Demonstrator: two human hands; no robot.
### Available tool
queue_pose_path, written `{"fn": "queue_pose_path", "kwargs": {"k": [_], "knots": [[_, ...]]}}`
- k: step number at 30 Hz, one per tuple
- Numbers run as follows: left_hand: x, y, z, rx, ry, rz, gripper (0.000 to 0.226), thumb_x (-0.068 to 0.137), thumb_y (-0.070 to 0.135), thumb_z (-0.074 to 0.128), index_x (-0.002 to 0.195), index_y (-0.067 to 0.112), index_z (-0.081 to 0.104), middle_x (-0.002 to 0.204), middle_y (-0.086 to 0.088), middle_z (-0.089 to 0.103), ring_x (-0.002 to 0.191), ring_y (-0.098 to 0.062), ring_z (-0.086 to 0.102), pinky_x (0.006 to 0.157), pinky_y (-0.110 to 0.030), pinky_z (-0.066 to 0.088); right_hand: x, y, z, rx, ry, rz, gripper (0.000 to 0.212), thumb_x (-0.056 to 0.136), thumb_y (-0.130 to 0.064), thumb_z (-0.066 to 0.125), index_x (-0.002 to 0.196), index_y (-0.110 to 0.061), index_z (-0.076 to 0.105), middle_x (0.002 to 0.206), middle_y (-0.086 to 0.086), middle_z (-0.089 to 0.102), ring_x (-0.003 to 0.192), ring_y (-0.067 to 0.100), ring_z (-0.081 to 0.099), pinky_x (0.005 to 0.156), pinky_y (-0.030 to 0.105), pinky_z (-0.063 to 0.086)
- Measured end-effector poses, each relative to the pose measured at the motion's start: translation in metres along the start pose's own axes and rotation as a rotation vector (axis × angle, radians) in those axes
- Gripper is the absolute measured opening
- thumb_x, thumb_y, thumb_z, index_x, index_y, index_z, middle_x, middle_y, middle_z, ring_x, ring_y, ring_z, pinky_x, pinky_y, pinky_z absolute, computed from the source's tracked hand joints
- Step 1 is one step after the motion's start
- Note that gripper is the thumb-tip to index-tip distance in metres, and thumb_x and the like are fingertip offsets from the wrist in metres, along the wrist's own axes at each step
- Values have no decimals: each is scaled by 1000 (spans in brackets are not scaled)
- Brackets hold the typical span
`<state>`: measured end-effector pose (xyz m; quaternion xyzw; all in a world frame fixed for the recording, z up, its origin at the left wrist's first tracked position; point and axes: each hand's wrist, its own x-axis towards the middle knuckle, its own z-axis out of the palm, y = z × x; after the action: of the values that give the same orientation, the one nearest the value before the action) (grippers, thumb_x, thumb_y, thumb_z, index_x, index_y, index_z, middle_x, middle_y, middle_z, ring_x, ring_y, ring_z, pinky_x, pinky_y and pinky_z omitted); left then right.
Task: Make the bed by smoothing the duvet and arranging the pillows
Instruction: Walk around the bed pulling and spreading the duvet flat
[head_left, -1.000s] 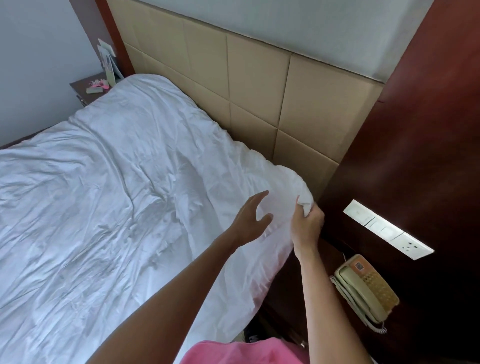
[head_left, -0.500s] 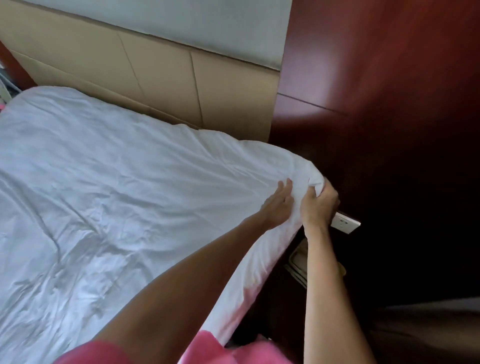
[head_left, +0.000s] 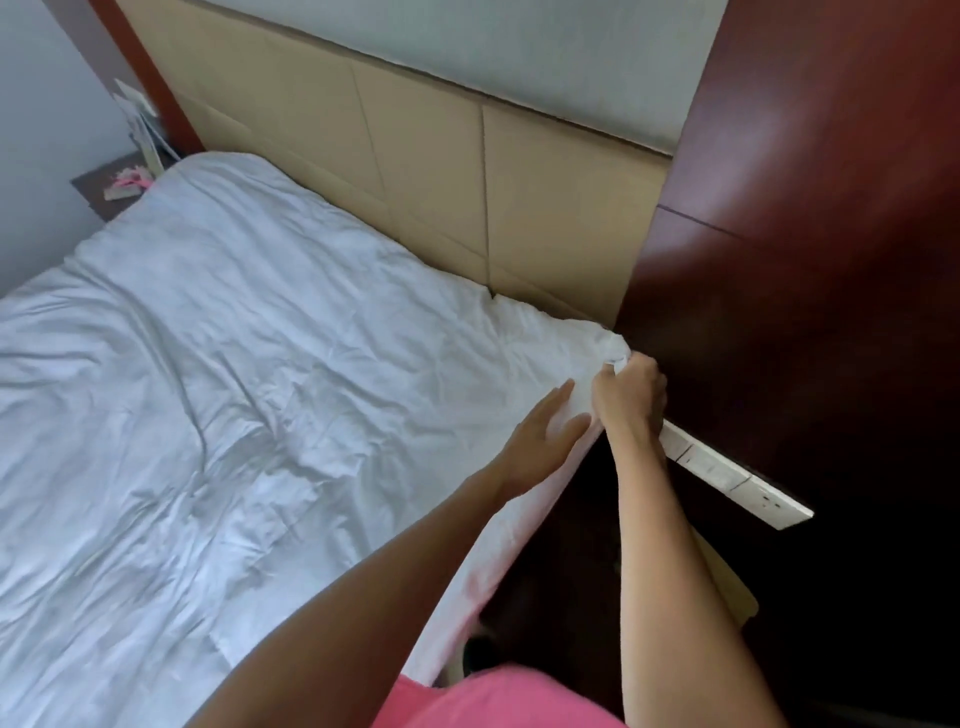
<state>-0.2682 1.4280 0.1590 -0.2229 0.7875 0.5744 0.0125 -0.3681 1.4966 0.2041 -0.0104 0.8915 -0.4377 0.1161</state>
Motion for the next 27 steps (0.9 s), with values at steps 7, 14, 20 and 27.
{"fn": "queue_pose_path", "kwargs": {"k": [7,14,20,27], "knots": [[-42,-50,-70,48,241,-127,63,83,29,66,141,21,45,134,2,56,117,-12,53,98,-31,45,-26,-50,81,97,-193,-143,36,95,-9,51,128,5,56,125,25,63,116,38,62,94,42,54],[-99,-132,-113,479,432,-438,11,83,23,62,82,12,61,85,-6,62,77,-23,62,67,-39,54,-38,-99,139,393,-263,-160,40,91,-11,46,129,1,54,123,12,62,111,25,62,98,38,54],[-122,-152,-166,360,690,-684,23,96,21,41,96,10,61,101,-18,68,80,-35,71,73,-34,51,-32,-118,167,557,-201,-140,29,91,-7,48,117,-4,60,109,9,64,98,22,66,83,30,57],[-99,-139,-213,64,963,-539,30,93,1,43,114,1,65,117,-26,65,116,-42,56,95,-37,45,-25,-126,171,891,-267,118,30,95,-23,55,120,-10,65,105,7,72,86,20,73,57,29,59]]}}
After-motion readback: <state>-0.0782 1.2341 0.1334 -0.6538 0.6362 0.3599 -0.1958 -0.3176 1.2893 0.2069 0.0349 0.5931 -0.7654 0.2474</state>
